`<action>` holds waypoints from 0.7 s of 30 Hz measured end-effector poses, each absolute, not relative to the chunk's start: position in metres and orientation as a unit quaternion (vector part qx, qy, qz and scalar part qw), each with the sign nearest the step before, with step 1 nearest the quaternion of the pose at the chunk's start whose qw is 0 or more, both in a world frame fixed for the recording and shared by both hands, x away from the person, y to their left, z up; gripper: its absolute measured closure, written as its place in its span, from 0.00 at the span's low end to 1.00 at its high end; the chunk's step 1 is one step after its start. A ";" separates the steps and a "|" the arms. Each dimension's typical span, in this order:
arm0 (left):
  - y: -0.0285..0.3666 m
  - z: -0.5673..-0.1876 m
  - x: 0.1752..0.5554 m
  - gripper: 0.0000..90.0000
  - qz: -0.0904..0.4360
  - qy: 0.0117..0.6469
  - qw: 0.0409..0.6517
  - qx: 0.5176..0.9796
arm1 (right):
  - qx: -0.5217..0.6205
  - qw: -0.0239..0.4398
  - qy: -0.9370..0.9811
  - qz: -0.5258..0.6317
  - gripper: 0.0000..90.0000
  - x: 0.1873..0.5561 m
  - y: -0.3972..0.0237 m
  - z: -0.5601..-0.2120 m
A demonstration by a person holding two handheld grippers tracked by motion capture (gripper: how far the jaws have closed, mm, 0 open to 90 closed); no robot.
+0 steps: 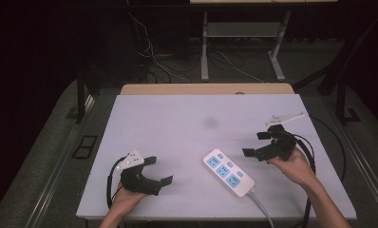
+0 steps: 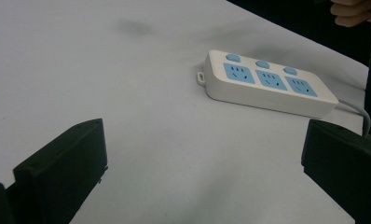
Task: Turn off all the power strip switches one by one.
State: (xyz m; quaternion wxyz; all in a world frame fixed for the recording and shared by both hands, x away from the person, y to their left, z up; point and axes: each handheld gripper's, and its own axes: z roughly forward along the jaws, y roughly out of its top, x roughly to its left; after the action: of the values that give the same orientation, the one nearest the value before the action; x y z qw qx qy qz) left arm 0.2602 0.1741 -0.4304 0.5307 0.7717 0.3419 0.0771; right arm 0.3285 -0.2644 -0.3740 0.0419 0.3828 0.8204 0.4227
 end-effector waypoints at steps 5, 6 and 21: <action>0.174 -0.430 0.260 0.00 0.078 0.343 0.532 0.771 | 0.394 0.039 0.811 0.430 0.00 0.311 -0.273 -0.379; 0.174 -0.430 0.260 0.00 0.078 0.343 0.532 0.770 | 0.395 0.040 0.810 0.431 0.00 0.308 -0.275 -0.381; 0.174 -0.430 0.259 0.00 0.081 0.342 0.527 0.774 | 0.413 0.073 0.784 0.458 0.01 0.266 -0.291 -0.402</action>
State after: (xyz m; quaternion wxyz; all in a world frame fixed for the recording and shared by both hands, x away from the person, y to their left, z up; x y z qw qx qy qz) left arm 0.2592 0.1741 -0.4305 0.5268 0.7741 0.3415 0.0809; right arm 0.2663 -0.2909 -0.4021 0.0731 0.4134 0.7837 0.4578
